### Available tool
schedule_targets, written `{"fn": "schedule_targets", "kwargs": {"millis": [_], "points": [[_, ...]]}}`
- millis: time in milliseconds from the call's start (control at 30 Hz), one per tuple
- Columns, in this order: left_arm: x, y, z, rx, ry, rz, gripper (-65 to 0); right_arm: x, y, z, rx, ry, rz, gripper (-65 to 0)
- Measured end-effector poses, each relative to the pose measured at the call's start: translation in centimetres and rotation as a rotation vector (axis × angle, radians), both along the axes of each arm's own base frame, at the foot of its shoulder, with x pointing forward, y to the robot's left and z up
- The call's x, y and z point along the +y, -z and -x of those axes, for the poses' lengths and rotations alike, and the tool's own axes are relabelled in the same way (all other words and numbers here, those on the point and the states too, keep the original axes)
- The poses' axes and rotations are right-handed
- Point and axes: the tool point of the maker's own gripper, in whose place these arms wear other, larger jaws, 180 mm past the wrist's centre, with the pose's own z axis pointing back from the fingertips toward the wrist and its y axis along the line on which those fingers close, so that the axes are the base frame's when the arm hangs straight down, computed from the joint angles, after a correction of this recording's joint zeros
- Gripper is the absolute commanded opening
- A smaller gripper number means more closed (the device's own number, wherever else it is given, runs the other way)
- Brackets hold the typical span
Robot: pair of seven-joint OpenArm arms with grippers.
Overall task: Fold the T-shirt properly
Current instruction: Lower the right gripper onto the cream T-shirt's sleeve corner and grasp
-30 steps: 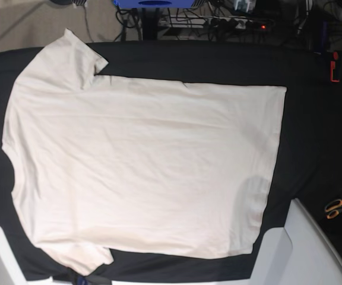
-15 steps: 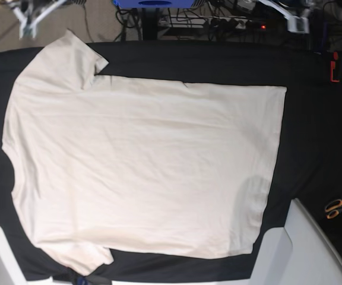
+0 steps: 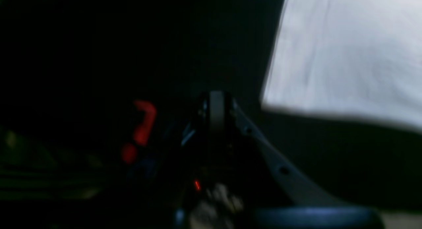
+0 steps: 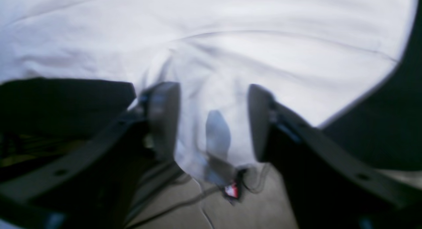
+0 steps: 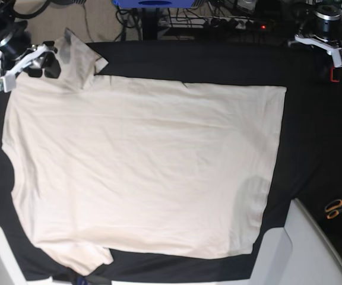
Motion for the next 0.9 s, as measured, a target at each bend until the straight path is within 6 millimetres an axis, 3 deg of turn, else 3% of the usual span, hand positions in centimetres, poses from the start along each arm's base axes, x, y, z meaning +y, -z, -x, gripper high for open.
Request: {"fn": "schedule_targets", "kwargs": {"millis": [133,333,533,900], "points": [[-1.4,0.8,-1.9,0.011,0.072,0.073,-65.0,-2.1,2.1,1.0,0.051,0.094,-0.028,-31.1],[0.7,1.5,-1.4,0.021,0.001,0.066,-65.0,-4.0,2.8,1.8,0.069,0.169,-0.031,-31.1],[0.5,1.4,-2.2,-0.002,0.005,0.077,-65.0,-4.6,4.4,2.7,0.12,0.185,-0.054,-31.1],[0.4,1.5,-2.1,0.0,0.004,0.08,-65.0,-4.4,4.6,3.1,0.125,0.188,-0.062,-31.1]]}}
